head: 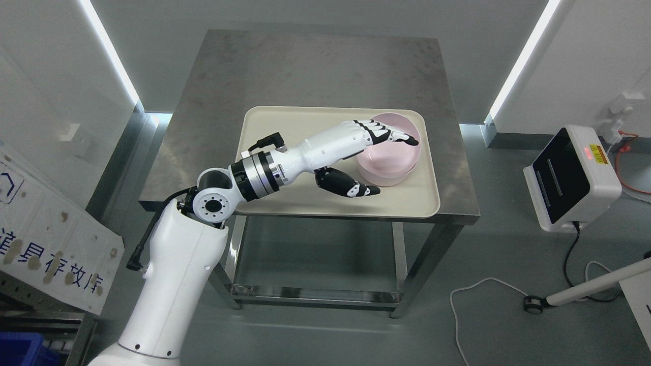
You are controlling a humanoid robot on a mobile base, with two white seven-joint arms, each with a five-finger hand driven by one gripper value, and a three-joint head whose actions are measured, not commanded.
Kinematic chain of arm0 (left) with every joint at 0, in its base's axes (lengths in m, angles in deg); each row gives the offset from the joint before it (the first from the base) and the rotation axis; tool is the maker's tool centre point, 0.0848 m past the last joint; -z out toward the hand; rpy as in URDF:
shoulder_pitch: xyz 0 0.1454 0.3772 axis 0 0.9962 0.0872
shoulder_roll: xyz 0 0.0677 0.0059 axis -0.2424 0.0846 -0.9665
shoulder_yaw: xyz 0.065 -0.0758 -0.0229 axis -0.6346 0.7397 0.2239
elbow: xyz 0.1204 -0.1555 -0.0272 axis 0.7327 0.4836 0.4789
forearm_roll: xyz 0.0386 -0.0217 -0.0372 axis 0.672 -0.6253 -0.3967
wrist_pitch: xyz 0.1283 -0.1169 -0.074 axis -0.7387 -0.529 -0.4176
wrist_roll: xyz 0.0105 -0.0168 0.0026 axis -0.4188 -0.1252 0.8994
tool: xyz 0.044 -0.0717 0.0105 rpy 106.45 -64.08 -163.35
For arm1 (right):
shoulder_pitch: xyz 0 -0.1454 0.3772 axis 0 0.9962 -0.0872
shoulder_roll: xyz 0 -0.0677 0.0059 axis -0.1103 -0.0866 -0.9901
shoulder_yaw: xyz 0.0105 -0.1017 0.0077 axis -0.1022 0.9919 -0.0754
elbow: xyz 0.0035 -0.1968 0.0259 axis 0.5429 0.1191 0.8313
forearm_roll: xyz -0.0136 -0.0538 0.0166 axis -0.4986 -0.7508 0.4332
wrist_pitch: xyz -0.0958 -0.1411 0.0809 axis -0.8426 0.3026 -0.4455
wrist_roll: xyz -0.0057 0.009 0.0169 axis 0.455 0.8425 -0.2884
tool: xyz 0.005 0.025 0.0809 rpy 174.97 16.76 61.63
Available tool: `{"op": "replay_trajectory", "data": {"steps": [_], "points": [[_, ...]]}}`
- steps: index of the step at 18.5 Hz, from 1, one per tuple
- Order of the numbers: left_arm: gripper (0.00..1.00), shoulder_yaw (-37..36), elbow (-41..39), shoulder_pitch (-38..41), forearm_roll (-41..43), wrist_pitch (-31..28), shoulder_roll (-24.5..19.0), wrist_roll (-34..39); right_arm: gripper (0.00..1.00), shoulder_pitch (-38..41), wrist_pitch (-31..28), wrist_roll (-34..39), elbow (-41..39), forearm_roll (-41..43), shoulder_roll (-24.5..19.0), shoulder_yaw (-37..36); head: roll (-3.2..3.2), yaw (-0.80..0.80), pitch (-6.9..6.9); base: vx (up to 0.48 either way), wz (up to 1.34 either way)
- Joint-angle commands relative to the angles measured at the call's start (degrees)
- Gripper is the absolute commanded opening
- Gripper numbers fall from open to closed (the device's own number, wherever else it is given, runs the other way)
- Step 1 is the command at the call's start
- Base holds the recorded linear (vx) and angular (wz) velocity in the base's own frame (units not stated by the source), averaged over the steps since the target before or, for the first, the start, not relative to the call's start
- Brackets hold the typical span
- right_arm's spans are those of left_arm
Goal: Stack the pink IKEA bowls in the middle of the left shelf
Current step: 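Grip the rim of the stacked pink bowls with the left hand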
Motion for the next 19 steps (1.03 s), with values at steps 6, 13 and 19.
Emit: {"op": "replay_trajectory", "data": {"steps": [6,13,19], "points": [[0.75,-3.4,-1.0,1.6,15.1,-5.0,-1.0,2.5,1.0,1.7,0.0,0.0,-1.9,0.0,1.0,-0.6,0.0,0.0,0.0,0.0,0.0],[0.81,-3.4,0.9,-1.7,15.1,-11.0,-1.0,7.3,1.0,1.7,0.0,0.1,-1.9,0.0,1.0,-0.6,0.0,0.0,0.0,0.0,0.0],[0.79,-7.9,0.7,-1.0,16.1,-11.5,-1.0,7.7,1.0,1.7,0.0,0.0,-1.9,0.0,1.0,-0.6,0.0,0.0,0.0,0.0,0.0]]}}
